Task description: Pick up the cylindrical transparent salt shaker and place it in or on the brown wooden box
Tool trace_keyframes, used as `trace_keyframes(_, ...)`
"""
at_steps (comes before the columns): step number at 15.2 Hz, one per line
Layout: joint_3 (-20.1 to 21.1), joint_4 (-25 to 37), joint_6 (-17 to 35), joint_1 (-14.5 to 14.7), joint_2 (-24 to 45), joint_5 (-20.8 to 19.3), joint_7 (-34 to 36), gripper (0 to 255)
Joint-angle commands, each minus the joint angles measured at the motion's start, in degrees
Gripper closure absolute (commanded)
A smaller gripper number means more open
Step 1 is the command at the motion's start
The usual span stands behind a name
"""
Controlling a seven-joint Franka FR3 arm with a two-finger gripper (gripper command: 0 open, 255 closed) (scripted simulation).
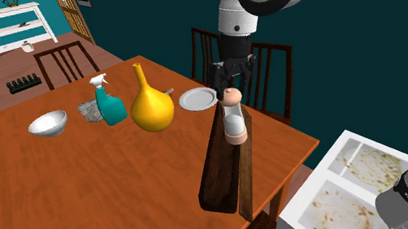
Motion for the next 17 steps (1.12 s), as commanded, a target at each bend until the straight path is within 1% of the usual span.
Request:
trace_keyframes(1,0.0,0.0,0.0,0.0,0.0,0.0,0.0,0)
trace_keyframes(5,0.0,0.0,0.0,0.0,0.0,0.0,0.0,0)
trace_keyframes(9,-0.9,5.7,-7.3,-0.5,-1.5,-0.5,0.1,0)
trace_keyframes(17,-0.9,5.7,-7.3,-0.5,-1.5,-0.5,0.1,0)
